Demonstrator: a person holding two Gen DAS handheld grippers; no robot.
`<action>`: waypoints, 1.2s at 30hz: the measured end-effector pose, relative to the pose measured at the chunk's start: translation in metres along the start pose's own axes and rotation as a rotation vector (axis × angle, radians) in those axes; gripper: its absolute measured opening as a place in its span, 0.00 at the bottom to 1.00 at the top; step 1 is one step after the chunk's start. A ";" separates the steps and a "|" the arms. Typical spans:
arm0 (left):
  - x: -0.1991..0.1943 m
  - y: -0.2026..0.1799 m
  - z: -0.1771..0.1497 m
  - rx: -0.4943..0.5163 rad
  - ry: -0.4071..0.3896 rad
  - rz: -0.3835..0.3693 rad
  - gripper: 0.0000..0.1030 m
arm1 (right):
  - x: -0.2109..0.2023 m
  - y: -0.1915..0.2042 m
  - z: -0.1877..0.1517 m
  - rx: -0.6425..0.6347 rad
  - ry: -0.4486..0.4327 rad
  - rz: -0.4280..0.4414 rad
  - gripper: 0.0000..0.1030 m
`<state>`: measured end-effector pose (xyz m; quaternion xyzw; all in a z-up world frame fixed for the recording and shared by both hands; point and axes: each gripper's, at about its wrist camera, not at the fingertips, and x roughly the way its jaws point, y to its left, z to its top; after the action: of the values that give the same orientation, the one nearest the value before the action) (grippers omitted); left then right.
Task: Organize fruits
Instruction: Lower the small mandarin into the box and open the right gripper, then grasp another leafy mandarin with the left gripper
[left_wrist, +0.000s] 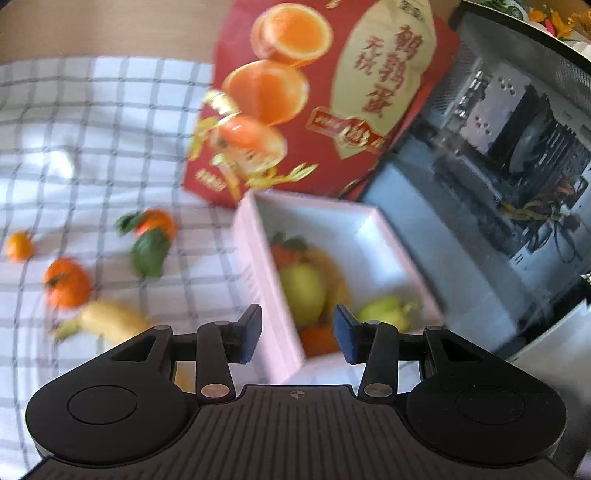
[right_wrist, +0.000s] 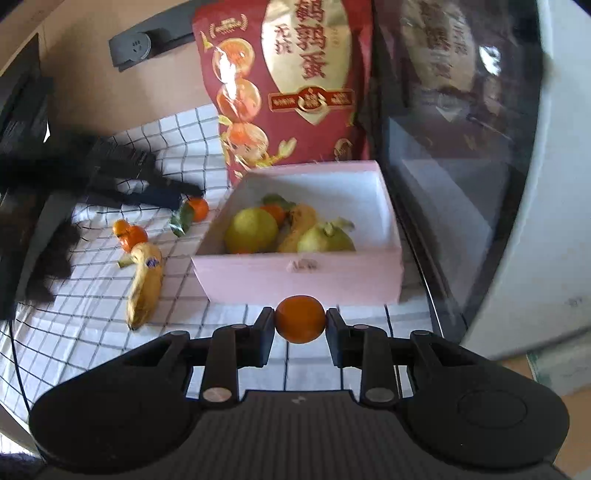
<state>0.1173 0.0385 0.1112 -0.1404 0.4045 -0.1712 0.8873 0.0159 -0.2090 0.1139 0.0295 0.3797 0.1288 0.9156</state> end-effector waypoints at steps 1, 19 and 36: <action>-0.004 0.005 -0.008 -0.008 0.005 0.009 0.46 | 0.002 0.001 0.008 -0.015 -0.010 0.008 0.28; -0.047 0.094 -0.068 -0.219 0.016 0.184 0.46 | 0.073 0.001 0.133 0.038 -0.193 0.149 0.45; 0.003 0.132 0.010 -0.018 -0.019 0.325 0.46 | 0.061 0.088 0.039 -0.233 -0.030 0.136 0.47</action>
<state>0.1515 0.1576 0.0643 -0.0827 0.4152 -0.0204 0.9057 0.0659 -0.1067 0.1127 -0.0494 0.3454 0.2332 0.9077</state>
